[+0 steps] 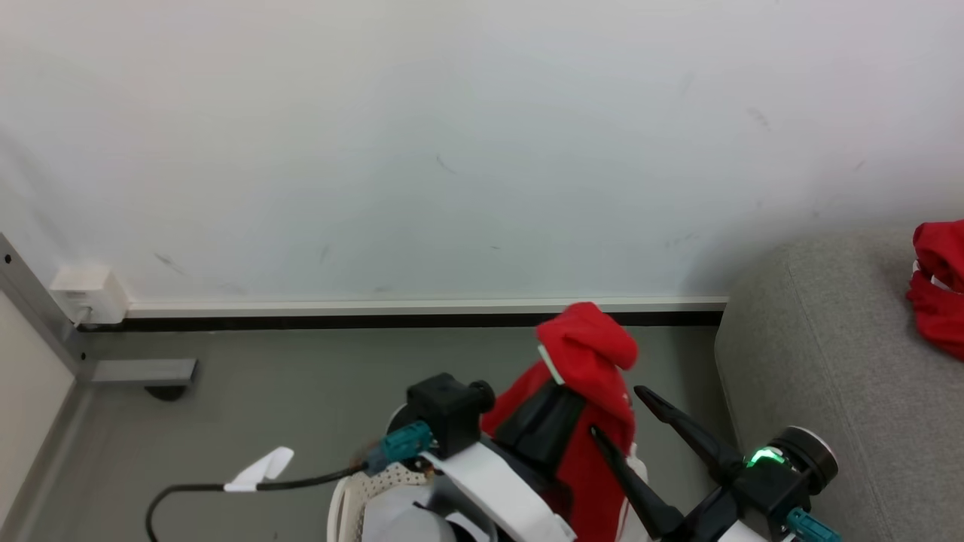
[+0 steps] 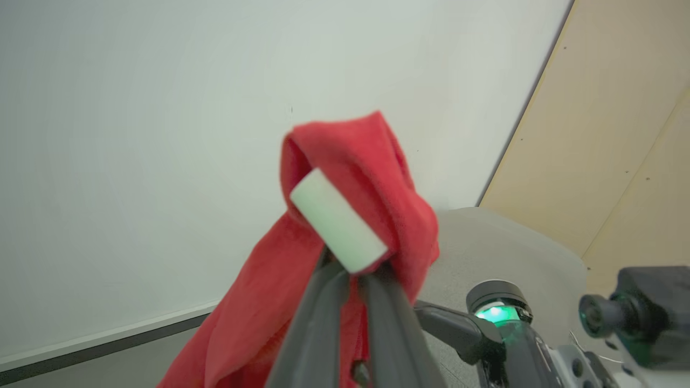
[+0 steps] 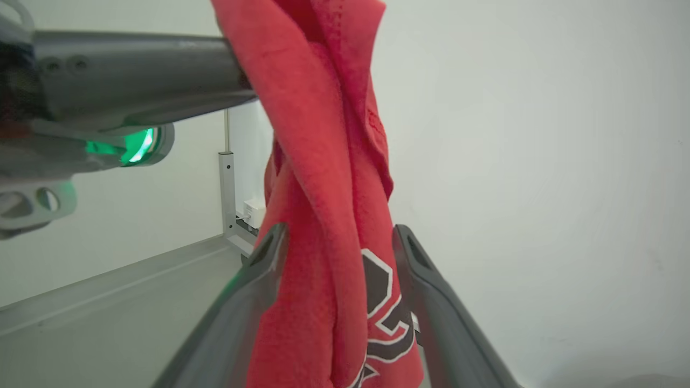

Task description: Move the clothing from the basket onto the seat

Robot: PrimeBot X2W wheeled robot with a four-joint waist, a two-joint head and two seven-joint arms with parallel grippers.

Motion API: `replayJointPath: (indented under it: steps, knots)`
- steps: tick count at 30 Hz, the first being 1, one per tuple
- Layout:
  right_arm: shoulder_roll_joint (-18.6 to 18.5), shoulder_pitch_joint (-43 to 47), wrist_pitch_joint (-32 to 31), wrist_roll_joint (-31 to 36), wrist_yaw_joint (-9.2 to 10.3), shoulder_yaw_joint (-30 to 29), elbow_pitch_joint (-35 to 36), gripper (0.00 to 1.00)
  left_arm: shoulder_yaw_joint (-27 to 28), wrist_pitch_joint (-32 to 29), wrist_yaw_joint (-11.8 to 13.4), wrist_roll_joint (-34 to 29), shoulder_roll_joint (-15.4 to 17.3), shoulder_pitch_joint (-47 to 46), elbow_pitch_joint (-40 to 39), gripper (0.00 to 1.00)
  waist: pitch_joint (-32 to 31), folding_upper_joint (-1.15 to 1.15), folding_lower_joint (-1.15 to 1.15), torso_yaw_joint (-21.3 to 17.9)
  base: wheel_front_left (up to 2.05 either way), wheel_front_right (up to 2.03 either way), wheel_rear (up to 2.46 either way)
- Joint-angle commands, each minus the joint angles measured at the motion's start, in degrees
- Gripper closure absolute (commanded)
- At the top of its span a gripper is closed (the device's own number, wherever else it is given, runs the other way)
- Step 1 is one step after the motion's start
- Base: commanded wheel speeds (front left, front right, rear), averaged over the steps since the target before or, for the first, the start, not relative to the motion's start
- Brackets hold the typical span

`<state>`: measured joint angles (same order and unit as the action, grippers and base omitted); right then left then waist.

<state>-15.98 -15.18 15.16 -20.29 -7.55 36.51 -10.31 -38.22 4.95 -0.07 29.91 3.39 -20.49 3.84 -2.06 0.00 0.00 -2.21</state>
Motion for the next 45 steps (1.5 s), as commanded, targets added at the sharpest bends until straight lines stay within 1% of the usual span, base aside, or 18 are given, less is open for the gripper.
replayJointPath:
  steps: [1,6,10,11,12,18,19,20,21,25,31,39,45]
  knots:
    - [-0.4,-0.7,0.0,-0.2,0.13,0.0,-0.3,0.00,-0.2,-0.2,-0.4,0.4,0.0,-0.4,-0.5,1.00,0.0,0.00,0.00,0.1,0.00,0.00,0.00]
    - [-1.2,-1.8,0.0,-1.5,0.13,0.2,-1.1,0.00,-2.6,-1.9,-0.8,2.3,-0.2,-0.3,-2.6,1.00,-0.1,0.00,0.00,0.6,0.00,0.00,0.00]
    - [-1.7,-1.4,-0.1,-4.6,0.13,0.9,-3.1,0.00,-3.9,-3.3,-0.9,4.5,-0.3,0.2,-4.6,1.00,-0.3,0.00,0.00,1.3,0.00,0.00,0.00]
    - [-2.0,-1.4,-0.3,-5.7,0.13,1.8,-3.8,0.35,-4.0,-3.5,-0.8,5.0,-0.3,0.2,-5.0,1.00,-0.4,0.00,0.00,1.4,0.00,0.00,0.00]
    - [-2.0,-1.5,-0.1,-7.3,0.13,2.2,-4.2,1.00,-4.0,-3.7,-0.6,5.3,-0.3,0.2,-5.3,1.00,-0.5,0.00,0.00,1.6,0.00,0.00,0.00]
    - [-3.9,-2.9,-0.4,-14.6,0.14,5.7,-4.4,1.00,-2.7,-3.5,0.9,5.6,0.2,0.4,-4.1,1.00,-0.5,0.00,0.00,1.6,0.00,0.00,0.00]
    - [-4.1,-3.0,-0.4,-15.6,0.14,5.8,-4.2,1.00,-2.4,-3.4,1.1,5.7,0.4,0.6,-3.4,0.67,-0.4,0.00,0.00,1.4,0.00,0.00,0.00]
    - [-4.4,-3.3,-0.4,-16.6,0.13,5.7,-4.0,1.00,-2.1,-3.3,1.2,6.3,0.3,0.9,-2.7,0.37,-0.3,0.00,0.00,1.2,0.00,0.00,0.00]
    - [-4.9,-3.6,-0.3,-17.4,0.13,5.3,-3.8,1.00,-1.8,-3.2,1.3,6.7,0.3,1.0,-2.0,0.00,-0.3,0.00,0.00,0.9,0.00,0.00,0.00]
    - [-6.2,-3.6,-0.3,-20.2,0.13,3.8,-3.2,1.00,-1.0,-2.1,1.1,8.2,0.2,1.2,1.7,0.00,0.0,0.00,0.00,-0.2,0.00,0.00,0.00]
    - [-8.8,-2.8,-0.3,-22.6,0.13,-0.6,-2.9,1.00,-2.1,0.7,0.7,7.9,-0.1,0.2,7.8,0.00,0.7,0.00,0.00,-2.8,0.00,0.00,0.00]
    - [-12.5,-0.9,-0.1,-22.4,0.13,-8.9,-1.3,1.00,-3.7,3.5,0.2,6.5,-0.2,-1.0,12.7,0.00,1.7,0.00,0.00,-7.3,0.00,0.00,0.00]
    - [-13.7,0.8,-0.5,-22.0,0.13,-12.9,0.5,1.00,-4.9,5.1,-0.1,7.1,-0.3,-2.4,14.0,0.00,2.3,0.00,0.00,-10.6,0.00,0.00,0.00]
